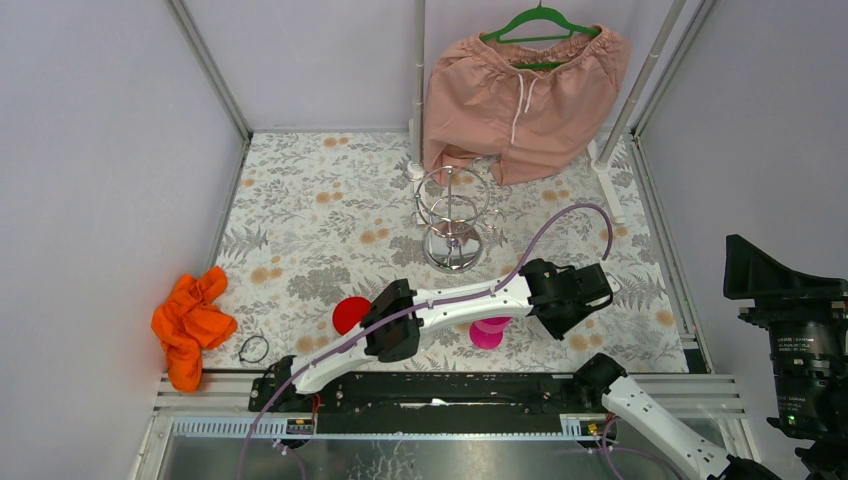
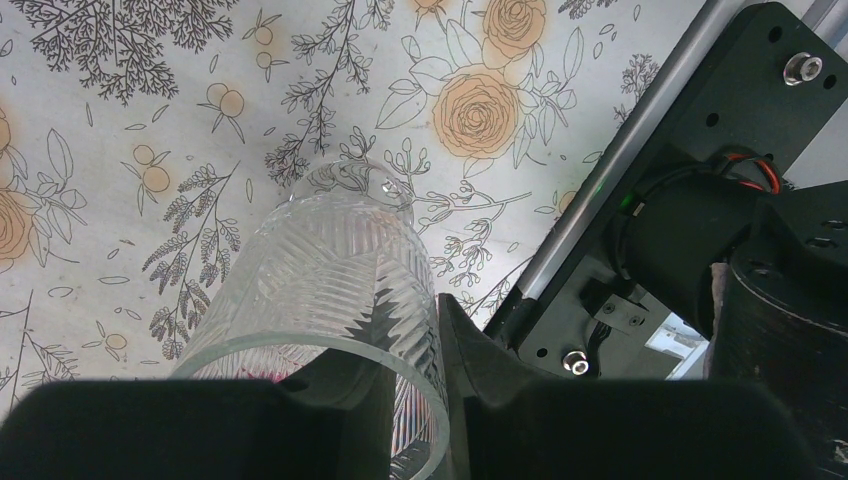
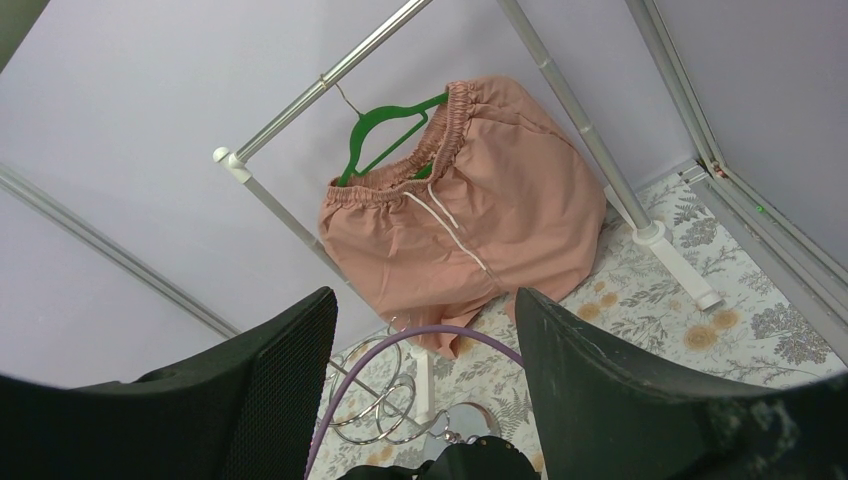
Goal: Take the wine glass off the wine glass rack
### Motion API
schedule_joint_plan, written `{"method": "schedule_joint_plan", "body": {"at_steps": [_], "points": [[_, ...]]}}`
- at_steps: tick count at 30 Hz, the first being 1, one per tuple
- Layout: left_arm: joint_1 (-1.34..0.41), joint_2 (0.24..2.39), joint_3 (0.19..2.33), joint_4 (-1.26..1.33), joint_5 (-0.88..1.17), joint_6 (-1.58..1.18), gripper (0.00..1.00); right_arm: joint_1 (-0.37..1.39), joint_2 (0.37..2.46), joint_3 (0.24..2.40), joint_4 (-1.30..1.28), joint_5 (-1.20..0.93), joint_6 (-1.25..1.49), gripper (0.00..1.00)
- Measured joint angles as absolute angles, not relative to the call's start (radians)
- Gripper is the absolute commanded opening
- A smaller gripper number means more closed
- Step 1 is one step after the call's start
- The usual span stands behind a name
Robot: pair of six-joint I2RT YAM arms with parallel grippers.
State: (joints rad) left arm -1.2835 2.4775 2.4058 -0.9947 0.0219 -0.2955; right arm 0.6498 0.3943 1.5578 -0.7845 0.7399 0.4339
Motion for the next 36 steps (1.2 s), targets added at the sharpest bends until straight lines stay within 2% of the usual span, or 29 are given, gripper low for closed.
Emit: {"method": "schedule_joint_plan", "body": {"at_steps": [2,8,14,28,36], "points": [[-1.283,2.477,2.406,-0.995,0.022,-0.295,0.17,0.65,0.394,1.558,-0.785,0.74,0.434,0.73],[-1.283,2.477,2.406,-0.995,0.022,-0.295,0.33,0.65,0.394,1.554,-0.785,0.739,0.434,0.73],[-1.283,2.477,2.406,-0.987,0.021,-0.294,0.45,0.65,0.394,1.554,-0.785,0.739,0.434,0.73],[-1.283,2.475,2.406,-0.987,0.018,-0.293,0.51,0.65,0.394,1.549,-0.785,0.739,0.434,0.73],[-1.283,2.392,2.404,-0.989,0.019,-0.302,0.52,0.65,0.394,1.528,-0.781,0.728,0.44,0.8]]}}
